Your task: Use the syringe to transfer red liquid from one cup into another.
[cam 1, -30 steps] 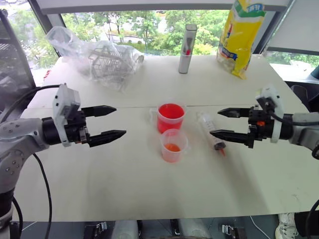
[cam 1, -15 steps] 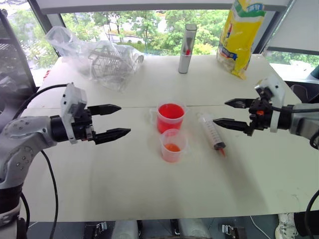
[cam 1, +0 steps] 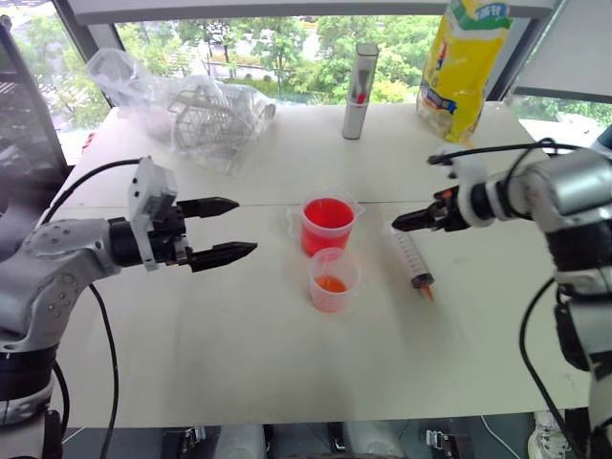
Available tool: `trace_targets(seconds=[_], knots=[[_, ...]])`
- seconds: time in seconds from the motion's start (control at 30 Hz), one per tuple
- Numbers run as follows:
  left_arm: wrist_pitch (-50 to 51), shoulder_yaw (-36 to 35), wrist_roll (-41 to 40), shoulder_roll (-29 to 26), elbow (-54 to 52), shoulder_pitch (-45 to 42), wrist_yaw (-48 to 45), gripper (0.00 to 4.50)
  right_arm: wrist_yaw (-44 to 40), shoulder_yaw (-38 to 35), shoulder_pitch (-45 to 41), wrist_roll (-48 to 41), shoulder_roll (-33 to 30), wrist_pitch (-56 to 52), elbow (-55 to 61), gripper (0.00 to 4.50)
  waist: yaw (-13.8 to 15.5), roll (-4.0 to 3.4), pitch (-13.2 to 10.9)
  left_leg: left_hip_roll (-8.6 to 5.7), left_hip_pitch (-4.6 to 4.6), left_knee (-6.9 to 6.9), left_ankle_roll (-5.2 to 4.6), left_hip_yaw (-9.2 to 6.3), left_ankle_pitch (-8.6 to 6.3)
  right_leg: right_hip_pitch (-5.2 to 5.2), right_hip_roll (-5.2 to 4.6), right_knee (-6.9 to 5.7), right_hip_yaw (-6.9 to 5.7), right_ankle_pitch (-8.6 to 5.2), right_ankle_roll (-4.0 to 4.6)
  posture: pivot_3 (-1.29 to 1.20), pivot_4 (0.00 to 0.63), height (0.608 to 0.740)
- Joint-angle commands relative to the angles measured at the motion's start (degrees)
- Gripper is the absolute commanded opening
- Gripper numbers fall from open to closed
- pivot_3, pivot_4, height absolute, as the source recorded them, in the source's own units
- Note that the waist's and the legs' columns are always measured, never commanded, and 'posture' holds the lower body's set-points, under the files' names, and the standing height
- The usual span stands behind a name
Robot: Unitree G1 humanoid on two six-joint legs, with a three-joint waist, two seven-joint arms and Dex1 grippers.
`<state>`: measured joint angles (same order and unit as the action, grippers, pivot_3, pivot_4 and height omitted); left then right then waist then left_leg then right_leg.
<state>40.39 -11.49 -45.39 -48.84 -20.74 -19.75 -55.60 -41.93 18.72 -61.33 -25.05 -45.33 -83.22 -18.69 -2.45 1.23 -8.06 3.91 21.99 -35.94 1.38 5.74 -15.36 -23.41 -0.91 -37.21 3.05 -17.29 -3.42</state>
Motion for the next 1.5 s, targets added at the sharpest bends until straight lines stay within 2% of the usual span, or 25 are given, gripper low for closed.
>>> trace_targets(seconds=[0.03,0.33,0.63,0.77,0.8,0.87,0.9,0.97,1.0,1.13,1.27,1.3,1.37,1.5], knots=[[-1.0,-1.9,0.2,0.0,-2.6,1.3,1.3,4.5,-0.7,5.0,-5.6,4.3,1.5,-0.4,-8.5,4.46,0.0,-0.03,0.0,0.0,0.18,-0.04,0.0,-0.01,0.0,-0.14,0.02,-0.01,-0.02,0.08,-0.14,0.0,0.15,0.74],[-0.6,-4.5,-0.8,0.1,-6.3,5.1,4.5,4.5,-9.1,16.5,-10.2,9.9,6.5,3.5,-19.6,4.46,-0.1,-0.03,0.0,-0.04,0.3,-0.14,-0.01,0.0,0.0,-0.25,0.1,-0.05,-0.04,0.11,-0.16,0.0,0.15,0.74],[-0.5,-5.9,-1.3,0.0,-8.2,6.9,6.2,4.5,-12.6,17.3,-11.9,15.0,11.9,8.0,-29.4,4.46,-0.2,-0.02,0.0,-0.03,0.27,-0.18,0.0,-0.02,0.0,-0.23,0.15,-0.11,-0.06,0.14,-0.12,0.0,0.15,0.74],[-0.7,-6.0,-1.1,-0.1,-8.6,7.1,6.5,4.5,-13.1,16.8,-12.0,17.7,13.8,10.1,-33.3,3.36,-0.3,0.02,0.1,-0.03,0.18,-0.18,0.0,-0.02,0.0,-0.15,0.14,-0.11,-0.06,0.15,-0.11,0.0,0.15,0.74],[-0.7,-5.9,-1.0,-0.1,-8.6,7.1,6.6,4.5,-13.4,16.7,-12.0,18.3,14.0,10.5,-33.8,2.71,-0.3,0.02,0.1,-0.03,0.15,-0.18,0.0,-0.02,0.0,-0.13,0.14,-0.11,-0.06,0.15,-0.11,0.0,0.15,0.74],[-0.9,-5.6,-0.9,0.0,-8.5,6.9,6.7,4.5,-14.0,16.4,-12.0,19.3,14.3,10.7,-34.5,1.75,-0.3,0.02,0.1,-0.03,0.09,-0.17,0.0,-0.02,0.0,-0.07,0.14,-0.11,-0.06,0.15,-0.11,0.0,0.15,0.74],[-1.0,-5.5,-0.9,0.0,-8.4,6.7,6.7,4.5,-14.2,16.2,-12.0,19.7,14.4,10.7,-34.6,1.5,-0.3,0.02,0.1,-0.03,0.07,-0.17,0.0,-0.02,0.0,-0.05,0.14,-0.11,-0.06,0.15,-0.11,0.0,0.15,0.74],[-1.1,-5.2,-0.9,0.1,-8.3,6.4,6.7,4.5,-14.8,15.6,-12.0,20.1,14.2,10.3,-33.8,1.48,-0.3,0.02,0.1,-0.03,0.04,-0.17,0.0,-0.02,0.0,-0.03,0.14,-0.11,-0.06,0.15,-0.11,0.0,0.15,0.74],[-1.1,-5.1,-0.9,0.1,-8.2,6.2,6.7,4.5,-14.6,14.7,-11.9,20.1,13.9,10.2,-32.9,1.48,-0.2,0.02,0.1,-0.03,0.04,-0.17,0.0,-0.02,0.0,-0.03,0.14,-0.11,-0.06,0.15,-0.11,0.0,0.15,0.74],[-1.1,-4.5,-1.0,0.5,-7.0,4.4,6.5,4.5,-9.9,3.0,-10.6,17.4,11.6,12.6,-23.8,1.48,-0.2,-0.02,0.0,-0.03,0.09,-0.17,0.0,-0.01,0.0,-0.07,0.12,-0.12,-0.06,0.15,-0.11,0.0,0.15,0.74],[-0.8,-4.2,-1.4,1.1,-5.2,1.6,6.6,4.5,-7.3,-9.6,-4.4,14.2,8.1,25.0,-4.7,1.48,0.0,-0.04,0.0,-0.04,0.17,-0.13,0.0,-0.08,0.0,-0.11,0.14,-0.14,-0.09,0.16,-0.13,0.0,0.15,0.74],[-0.6,-4.1,-1.7,1.3,-4.6,0.7,6.5,4.5,-6.5,-14.1,-3.0,12.5,8.1,28.3,0.3,1.48,0.0,-0.04,0.0,-0.04,0.17,-0.11,0.01,-0.08,0.0,-0.11,0.15,-0.13,-0.1,0.16,-0.13,0.0,0.15,0.74],[-0.3,-3.8,-2.1,1.6,-3.3,-0.9,6.2,4.5,-4.6,-20.4,-2.1,9.4,8.7,28.4,6.2,1.48,0.1,-0.05,0.0,-0.05,0.23,-0.1,0.01,-0.18,0.0,-0.09,0.18,-0.07,-0.18,0.15,-0.14,0.0,0.15,0.74],[-0.4,-2.0,-1.5,1.6,-0.5,-4.2,4.4,4.5,-1.3,-25.8,-0.2,6.4,11.3,32.5,14.0,1.48,-0.1,-0.03,0.0,-0.03,0.17,-0.12,0.01,-0.16,0.01,-0.04,0.18,-0.09,-0.17,0.16,-0.14,0.0,0.15,0.74]])
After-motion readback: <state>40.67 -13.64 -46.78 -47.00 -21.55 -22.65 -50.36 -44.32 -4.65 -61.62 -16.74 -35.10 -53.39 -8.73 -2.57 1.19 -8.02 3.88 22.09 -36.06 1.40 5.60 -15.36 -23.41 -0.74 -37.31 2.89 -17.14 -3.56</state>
